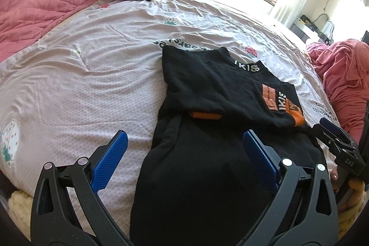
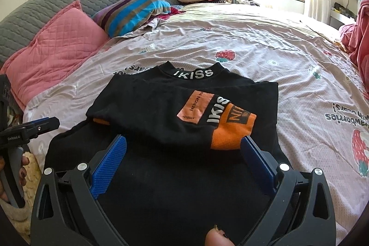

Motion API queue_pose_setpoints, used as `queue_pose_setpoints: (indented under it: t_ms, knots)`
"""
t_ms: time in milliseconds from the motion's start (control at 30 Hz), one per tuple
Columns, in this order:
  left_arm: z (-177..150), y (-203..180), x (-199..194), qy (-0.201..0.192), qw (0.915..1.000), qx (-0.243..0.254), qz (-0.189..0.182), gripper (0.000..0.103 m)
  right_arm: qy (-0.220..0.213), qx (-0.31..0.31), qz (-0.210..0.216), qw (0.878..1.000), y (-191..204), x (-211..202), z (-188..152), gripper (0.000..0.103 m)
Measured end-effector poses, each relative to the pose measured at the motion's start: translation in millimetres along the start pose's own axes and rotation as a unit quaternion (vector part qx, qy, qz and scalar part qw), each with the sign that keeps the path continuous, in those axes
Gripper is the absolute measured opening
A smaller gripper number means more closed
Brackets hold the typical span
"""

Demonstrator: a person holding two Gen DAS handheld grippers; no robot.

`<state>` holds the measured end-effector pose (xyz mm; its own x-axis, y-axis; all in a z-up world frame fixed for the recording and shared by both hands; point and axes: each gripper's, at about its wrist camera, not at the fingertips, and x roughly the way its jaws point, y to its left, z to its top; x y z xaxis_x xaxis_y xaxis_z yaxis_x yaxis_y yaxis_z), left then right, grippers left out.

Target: Fold small clothes

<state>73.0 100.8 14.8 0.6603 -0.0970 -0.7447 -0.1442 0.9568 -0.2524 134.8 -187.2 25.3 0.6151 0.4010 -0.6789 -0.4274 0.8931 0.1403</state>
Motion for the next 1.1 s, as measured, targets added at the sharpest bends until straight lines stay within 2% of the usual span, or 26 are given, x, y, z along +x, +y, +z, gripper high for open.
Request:
queue_pose_setpoints:
  t_ms: [533,1100]
  knots:
    - [-25.7,3.7,-13.0,0.006,0.9991,0.024,0.035,0.093,0.017,-0.015,0.008,1.0,7.8,-5.5,-17.7,0.098]
    - [-56.4,20.3,-24.8,0.025,0.9985,0.017,0.046,0.093,0.022,-0.02,0.011,1.0,6.9,-18.1,-29.7,0.098]
